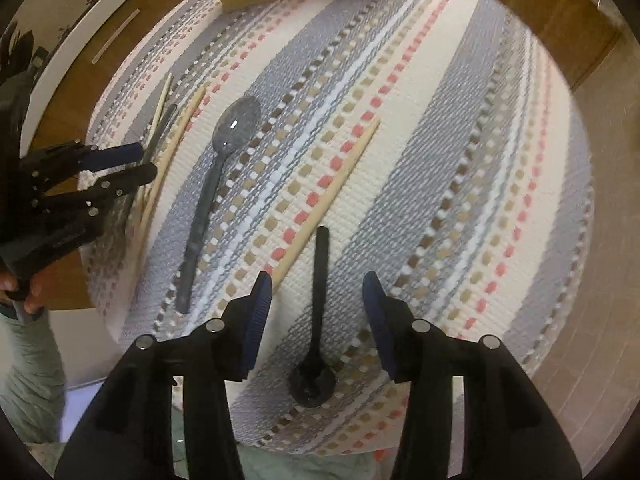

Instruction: Organize utensils

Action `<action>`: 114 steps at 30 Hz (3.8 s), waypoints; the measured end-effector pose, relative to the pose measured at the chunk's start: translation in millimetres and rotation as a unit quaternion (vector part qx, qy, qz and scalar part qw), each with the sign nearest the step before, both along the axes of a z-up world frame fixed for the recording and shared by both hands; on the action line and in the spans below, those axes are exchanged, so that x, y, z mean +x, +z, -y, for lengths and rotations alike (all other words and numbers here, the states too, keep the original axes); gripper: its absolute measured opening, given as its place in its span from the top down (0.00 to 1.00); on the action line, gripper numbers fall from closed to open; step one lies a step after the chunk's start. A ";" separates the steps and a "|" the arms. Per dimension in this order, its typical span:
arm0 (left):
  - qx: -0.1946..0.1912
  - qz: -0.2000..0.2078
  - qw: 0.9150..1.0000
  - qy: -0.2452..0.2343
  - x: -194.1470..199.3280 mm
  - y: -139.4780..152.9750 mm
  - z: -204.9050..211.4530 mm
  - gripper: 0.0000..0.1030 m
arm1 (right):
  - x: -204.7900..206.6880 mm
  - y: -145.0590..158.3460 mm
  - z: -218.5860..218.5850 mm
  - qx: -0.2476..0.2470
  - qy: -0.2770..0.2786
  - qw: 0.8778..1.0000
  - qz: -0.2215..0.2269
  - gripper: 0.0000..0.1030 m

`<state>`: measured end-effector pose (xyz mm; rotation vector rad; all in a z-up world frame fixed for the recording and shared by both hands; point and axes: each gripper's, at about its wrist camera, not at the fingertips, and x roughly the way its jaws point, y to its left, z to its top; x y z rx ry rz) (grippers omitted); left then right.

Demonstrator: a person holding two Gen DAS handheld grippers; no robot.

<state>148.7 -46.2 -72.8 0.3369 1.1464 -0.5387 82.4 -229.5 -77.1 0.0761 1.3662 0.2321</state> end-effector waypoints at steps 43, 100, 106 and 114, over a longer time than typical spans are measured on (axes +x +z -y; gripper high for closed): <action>-0.358 0.375 0.843 0.144 25.9 185.4 -35.8 0.90 | 57.9 168.5 -9.3 0.056 -0.052 0.895 0.440 0.94; -0.370 0.199 0.888 0.186 173.3 146.7 -55.6 0.54 | 105.6 149.6 32.0 0.069 -0.049 0.887 0.454 0.57; -0.325 0.123 0.919 0.186 237.2 138.2 -42.1 0.54 | 99.8 132.7 32.0 0.059 -0.031 0.897 0.438 0.57; -0.310 0.102 0.932 0.159 263.2 127.5 -31.1 0.91 | 109.7 116.0 44.9 0.068 -0.047 0.901 0.425 0.56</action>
